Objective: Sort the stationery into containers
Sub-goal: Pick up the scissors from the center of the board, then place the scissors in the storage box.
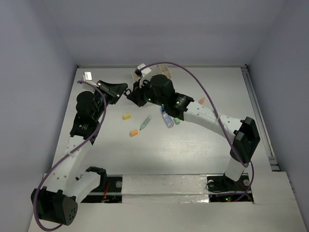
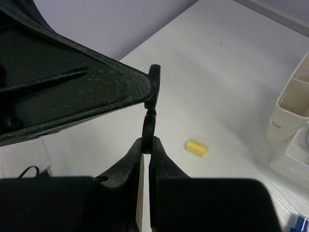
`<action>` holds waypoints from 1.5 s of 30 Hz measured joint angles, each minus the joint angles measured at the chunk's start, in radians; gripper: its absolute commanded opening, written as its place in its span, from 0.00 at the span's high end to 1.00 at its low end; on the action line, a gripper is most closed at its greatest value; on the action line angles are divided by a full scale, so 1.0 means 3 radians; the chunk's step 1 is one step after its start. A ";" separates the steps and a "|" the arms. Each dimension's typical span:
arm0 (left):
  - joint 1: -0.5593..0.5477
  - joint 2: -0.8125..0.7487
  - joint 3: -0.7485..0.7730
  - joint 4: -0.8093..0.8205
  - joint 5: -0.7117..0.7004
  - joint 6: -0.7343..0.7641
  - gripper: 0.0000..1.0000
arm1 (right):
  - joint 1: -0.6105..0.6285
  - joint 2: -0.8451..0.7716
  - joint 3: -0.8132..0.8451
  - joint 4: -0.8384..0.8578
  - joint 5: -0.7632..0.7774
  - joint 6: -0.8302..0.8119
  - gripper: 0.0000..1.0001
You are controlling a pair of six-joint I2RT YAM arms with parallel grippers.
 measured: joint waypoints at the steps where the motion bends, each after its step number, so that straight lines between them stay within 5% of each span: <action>1: 0.0000 -0.0008 -0.0004 -0.0003 0.0000 0.0008 1.00 | 0.0001 0.0000 0.0000 0.0001 0.0009 0.0005 1.00; 7: 0.0000 -0.0084 -0.0050 -0.0015 -0.0031 0.0060 1.00 | 0.0019 -0.0001 -0.0003 -0.0001 0.0039 0.0032 1.00; 12: 0.0000 -0.0114 -0.0050 -0.0095 -0.0032 0.0210 0.59 | 0.0017 -0.0009 -0.0003 -0.0024 0.0134 0.0027 1.00; 15: 0.0000 -0.0137 -0.0047 -0.0196 -0.0056 0.0317 0.44 | 0.0013 -0.0033 -0.0003 -0.0092 0.0264 0.0015 1.00; 26: 0.0000 -0.0198 0.0006 -0.0511 -0.0128 0.0626 0.26 | -0.0153 -0.0140 -0.0003 -0.0207 0.0417 -0.0010 1.00; 32: 0.0000 -0.0367 0.0158 -0.0739 -0.0211 0.0997 0.02 | -0.0600 -0.0136 0.0061 -0.0383 0.0379 -0.0010 1.00; 45: 0.0000 -0.1053 -0.0074 -0.1307 -0.0324 0.2003 0.01 | -0.1479 0.0707 0.1296 -0.0807 0.0365 -0.0243 1.00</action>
